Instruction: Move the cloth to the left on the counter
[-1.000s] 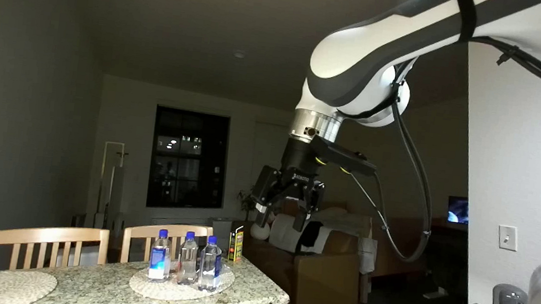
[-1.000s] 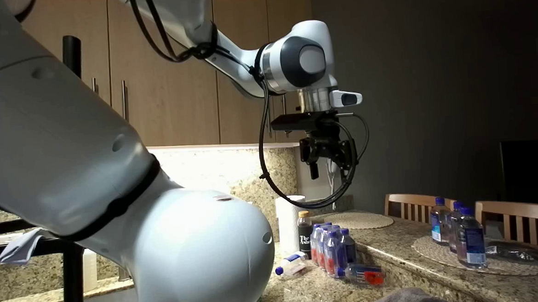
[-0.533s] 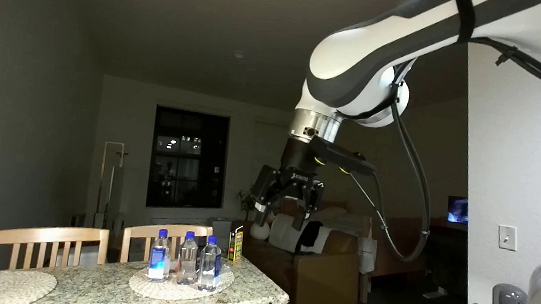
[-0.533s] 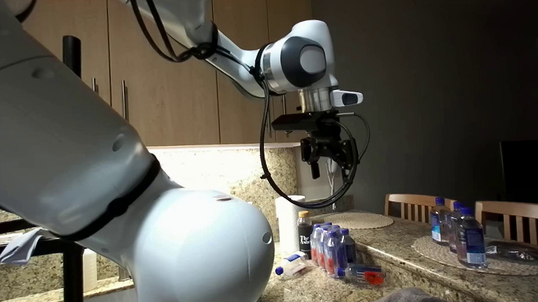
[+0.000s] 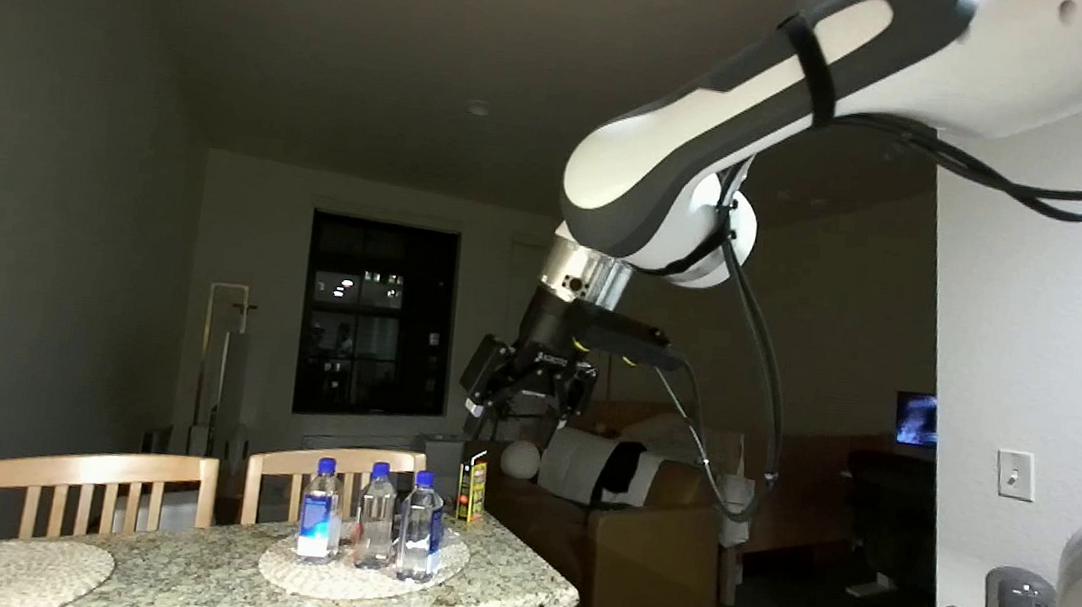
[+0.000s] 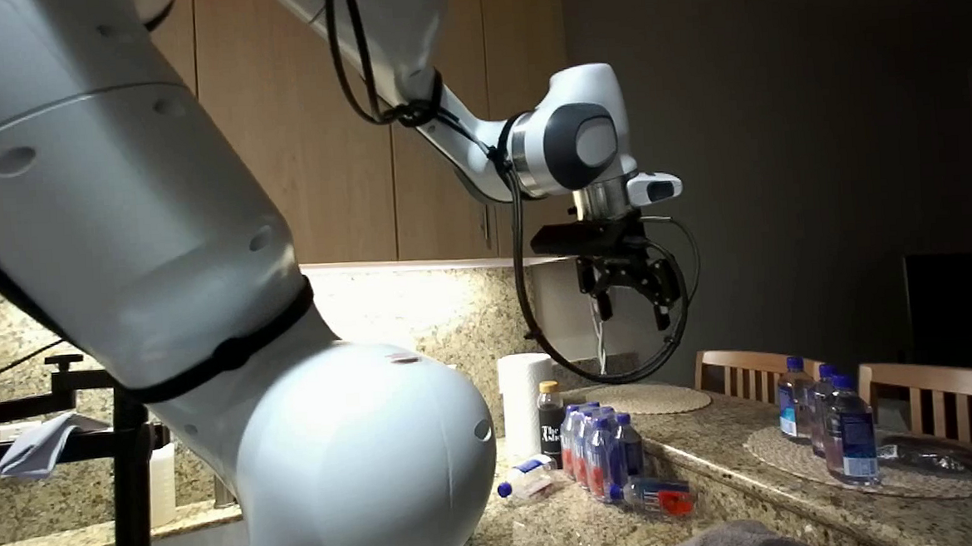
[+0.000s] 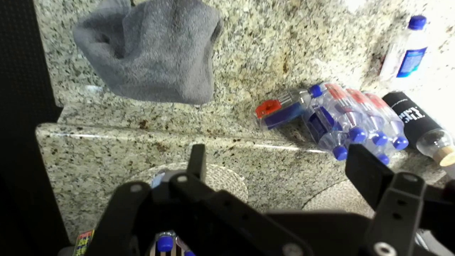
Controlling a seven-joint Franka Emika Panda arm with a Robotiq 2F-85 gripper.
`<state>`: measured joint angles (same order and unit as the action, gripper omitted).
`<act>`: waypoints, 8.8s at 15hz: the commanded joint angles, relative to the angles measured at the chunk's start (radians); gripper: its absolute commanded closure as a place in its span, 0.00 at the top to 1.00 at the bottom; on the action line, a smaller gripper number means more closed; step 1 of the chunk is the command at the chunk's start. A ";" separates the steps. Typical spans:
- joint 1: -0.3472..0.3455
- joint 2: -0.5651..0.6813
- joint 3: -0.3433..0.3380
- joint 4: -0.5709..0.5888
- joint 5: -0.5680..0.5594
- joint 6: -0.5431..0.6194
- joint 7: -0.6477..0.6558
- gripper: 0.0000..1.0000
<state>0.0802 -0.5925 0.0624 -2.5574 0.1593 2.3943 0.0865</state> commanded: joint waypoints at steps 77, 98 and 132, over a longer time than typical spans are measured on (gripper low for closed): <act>-0.084 0.941 -0.049 0.339 -0.257 0.145 -0.227 0.08; 0.056 0.730 -0.032 0.499 -0.410 0.239 -0.028 0.08; 0.394 0.967 0.120 0.408 -0.913 0.118 1.397 0.09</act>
<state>0.4385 0.3361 0.2041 -2.2313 -0.7771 2.6024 1.4337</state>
